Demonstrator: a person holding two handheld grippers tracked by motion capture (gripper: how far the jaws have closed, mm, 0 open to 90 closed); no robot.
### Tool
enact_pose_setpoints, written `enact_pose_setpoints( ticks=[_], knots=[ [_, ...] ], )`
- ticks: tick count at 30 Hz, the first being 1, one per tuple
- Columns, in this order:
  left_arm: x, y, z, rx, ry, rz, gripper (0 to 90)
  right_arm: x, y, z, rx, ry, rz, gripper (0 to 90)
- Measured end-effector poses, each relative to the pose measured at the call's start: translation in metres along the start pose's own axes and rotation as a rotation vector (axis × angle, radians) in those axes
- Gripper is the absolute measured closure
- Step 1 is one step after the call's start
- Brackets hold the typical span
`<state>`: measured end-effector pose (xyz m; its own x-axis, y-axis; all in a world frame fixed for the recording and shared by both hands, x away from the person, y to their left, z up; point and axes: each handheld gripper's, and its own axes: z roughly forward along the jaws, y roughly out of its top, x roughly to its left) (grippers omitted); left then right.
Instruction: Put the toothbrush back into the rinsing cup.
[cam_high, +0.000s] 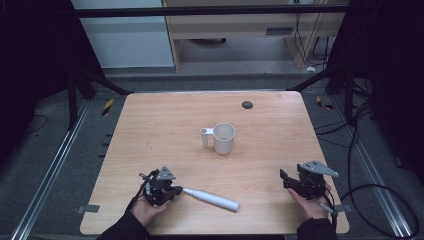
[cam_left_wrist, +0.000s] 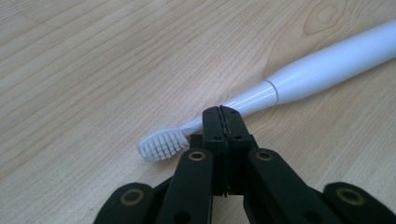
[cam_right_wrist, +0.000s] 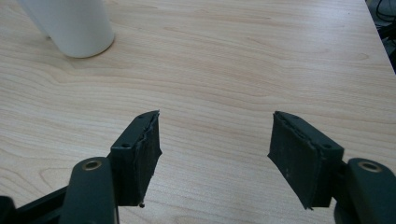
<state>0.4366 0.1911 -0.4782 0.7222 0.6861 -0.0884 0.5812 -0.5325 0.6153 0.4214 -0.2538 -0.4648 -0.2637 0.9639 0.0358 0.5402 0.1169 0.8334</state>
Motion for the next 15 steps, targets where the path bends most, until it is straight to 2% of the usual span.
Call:
enact_pose_setpoints(
  ticks=[9, 15],
  knots=[
    [0.0022, 0.0072, 0.0056, 0.003, 0.008, 0.012, 89.6, 0.0005, -0.0002, 0.0014, 0.007, 0.003, -0.001, 33.5],
    [0.0037, 0.0098, 0.0076, -0.009, 0.015, 0.002, 89.6, 0.0004, -0.0002, 0.0016, 0.008, 0.004, 0.000, 33.5]
  ],
)
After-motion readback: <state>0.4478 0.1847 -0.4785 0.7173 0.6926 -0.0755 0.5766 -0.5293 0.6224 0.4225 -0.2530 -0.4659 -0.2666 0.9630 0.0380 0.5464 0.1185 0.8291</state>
